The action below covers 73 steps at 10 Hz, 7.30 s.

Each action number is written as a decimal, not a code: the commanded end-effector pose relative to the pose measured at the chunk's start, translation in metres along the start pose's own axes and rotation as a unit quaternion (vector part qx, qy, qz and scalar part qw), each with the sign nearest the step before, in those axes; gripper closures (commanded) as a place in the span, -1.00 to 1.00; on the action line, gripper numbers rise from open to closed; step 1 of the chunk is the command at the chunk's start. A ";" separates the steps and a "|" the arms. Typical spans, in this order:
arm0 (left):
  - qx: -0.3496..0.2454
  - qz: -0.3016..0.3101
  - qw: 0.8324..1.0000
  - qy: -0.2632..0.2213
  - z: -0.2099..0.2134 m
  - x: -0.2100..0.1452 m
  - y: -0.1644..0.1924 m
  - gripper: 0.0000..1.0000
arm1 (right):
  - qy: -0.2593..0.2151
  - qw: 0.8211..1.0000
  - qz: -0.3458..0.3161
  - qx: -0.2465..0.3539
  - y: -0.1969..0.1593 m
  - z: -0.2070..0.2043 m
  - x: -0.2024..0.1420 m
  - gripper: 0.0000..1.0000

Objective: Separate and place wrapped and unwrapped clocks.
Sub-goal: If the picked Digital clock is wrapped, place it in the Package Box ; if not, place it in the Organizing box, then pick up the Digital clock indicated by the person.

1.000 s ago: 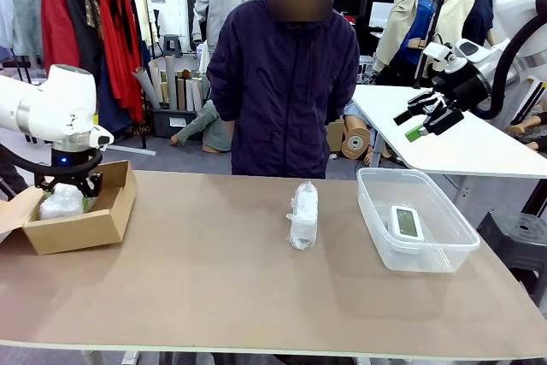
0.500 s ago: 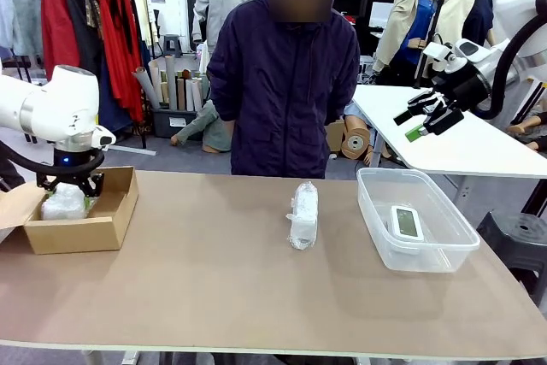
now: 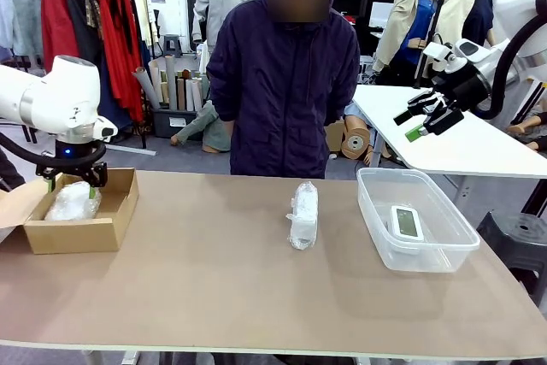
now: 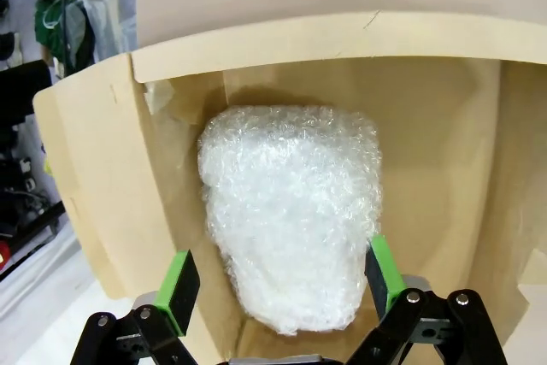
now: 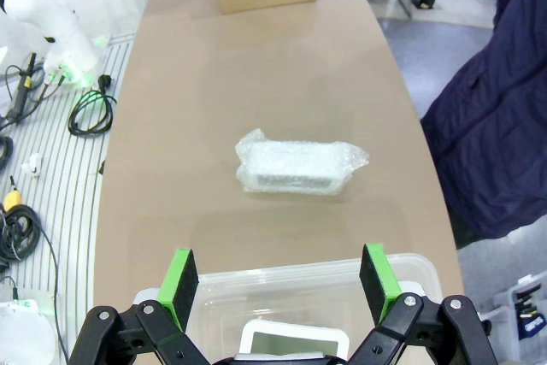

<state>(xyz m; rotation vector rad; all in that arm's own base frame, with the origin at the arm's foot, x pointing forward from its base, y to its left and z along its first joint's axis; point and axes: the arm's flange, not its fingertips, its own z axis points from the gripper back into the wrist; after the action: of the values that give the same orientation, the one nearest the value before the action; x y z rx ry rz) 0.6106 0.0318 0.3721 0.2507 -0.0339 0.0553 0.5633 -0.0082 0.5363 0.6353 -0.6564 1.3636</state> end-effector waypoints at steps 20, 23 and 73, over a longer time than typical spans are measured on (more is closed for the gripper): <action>-0.129 -0.162 0.978 0.013 0.081 -0.020 -0.004 -1.00 | 0.009 1.000 0.011 -0.005 0.004 -0.001 -0.002 -1.00; -0.192 -0.366 0.910 -0.031 0.114 -0.037 0.001 -1.00 | 0.009 1.000 0.011 -0.005 0.004 -0.001 -0.002 -1.00; -0.301 -0.619 0.652 -0.317 0.166 -0.079 -0.050 -1.00 | 0.009 1.000 0.011 -0.005 0.004 -0.001 -0.002 -1.00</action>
<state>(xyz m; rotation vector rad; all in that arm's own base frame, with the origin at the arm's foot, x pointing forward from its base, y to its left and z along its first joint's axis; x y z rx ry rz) 0.5352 -0.0432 0.5262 -0.4622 -0.5825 -1.4814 0.5633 -0.0083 0.5363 0.6351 -0.6566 1.3635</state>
